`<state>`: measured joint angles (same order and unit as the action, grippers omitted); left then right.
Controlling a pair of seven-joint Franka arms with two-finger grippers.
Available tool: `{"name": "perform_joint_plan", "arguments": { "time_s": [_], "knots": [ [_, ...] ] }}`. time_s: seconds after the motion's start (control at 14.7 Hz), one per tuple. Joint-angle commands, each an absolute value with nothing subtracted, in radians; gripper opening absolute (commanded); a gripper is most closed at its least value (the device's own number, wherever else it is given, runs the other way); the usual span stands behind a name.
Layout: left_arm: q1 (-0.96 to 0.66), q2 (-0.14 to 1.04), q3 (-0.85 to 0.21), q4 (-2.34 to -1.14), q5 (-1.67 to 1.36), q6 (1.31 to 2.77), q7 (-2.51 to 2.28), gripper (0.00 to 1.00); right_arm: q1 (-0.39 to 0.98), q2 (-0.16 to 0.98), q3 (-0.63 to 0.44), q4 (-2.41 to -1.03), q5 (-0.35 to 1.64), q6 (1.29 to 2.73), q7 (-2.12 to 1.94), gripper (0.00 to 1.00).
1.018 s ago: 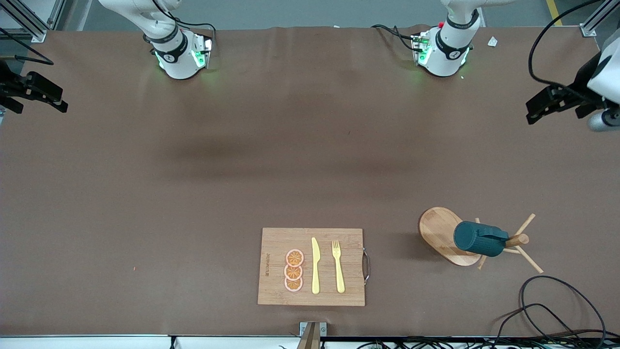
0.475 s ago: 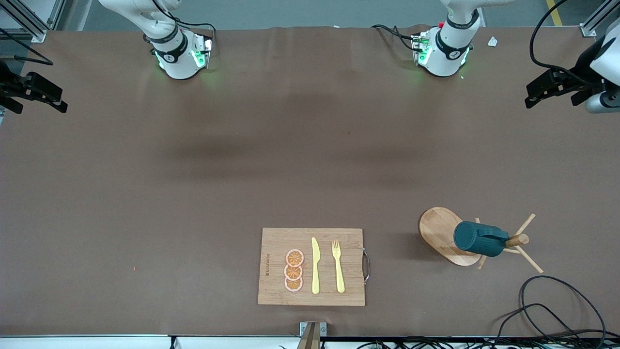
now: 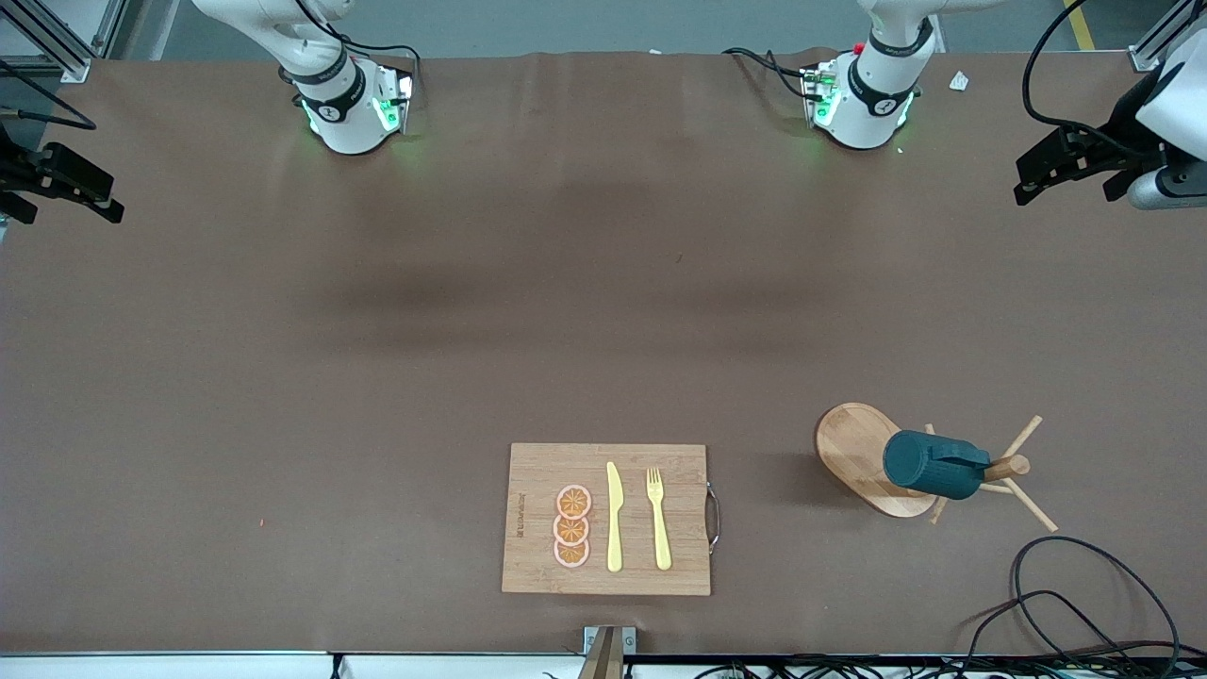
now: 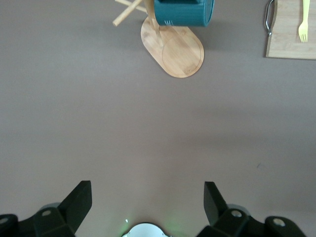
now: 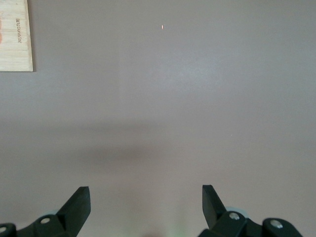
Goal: Pass cup and hang on rack
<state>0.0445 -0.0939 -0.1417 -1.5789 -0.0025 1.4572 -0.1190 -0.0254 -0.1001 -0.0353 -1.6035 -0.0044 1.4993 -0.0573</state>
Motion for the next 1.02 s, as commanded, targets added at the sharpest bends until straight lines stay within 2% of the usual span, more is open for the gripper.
{"name": "perform_joint_plan", "arguments": {
  "time_s": [0.0,0.95],
  "knots": [
    [0.051,-0.117,-0.143,-1.605,-0.014,1.479,-0.106,1.0,-0.04,-0.12,-0.026,-1.628,-0.005,1.503,-0.063,1.0],
    [0.046,-0.097,-0.172,-1.597,-0.011,1.516,-0.046,1.0,0.002,-0.133,-0.015,-1.618,-0.005,1.436,-0.063,1.0]
  ]
}}
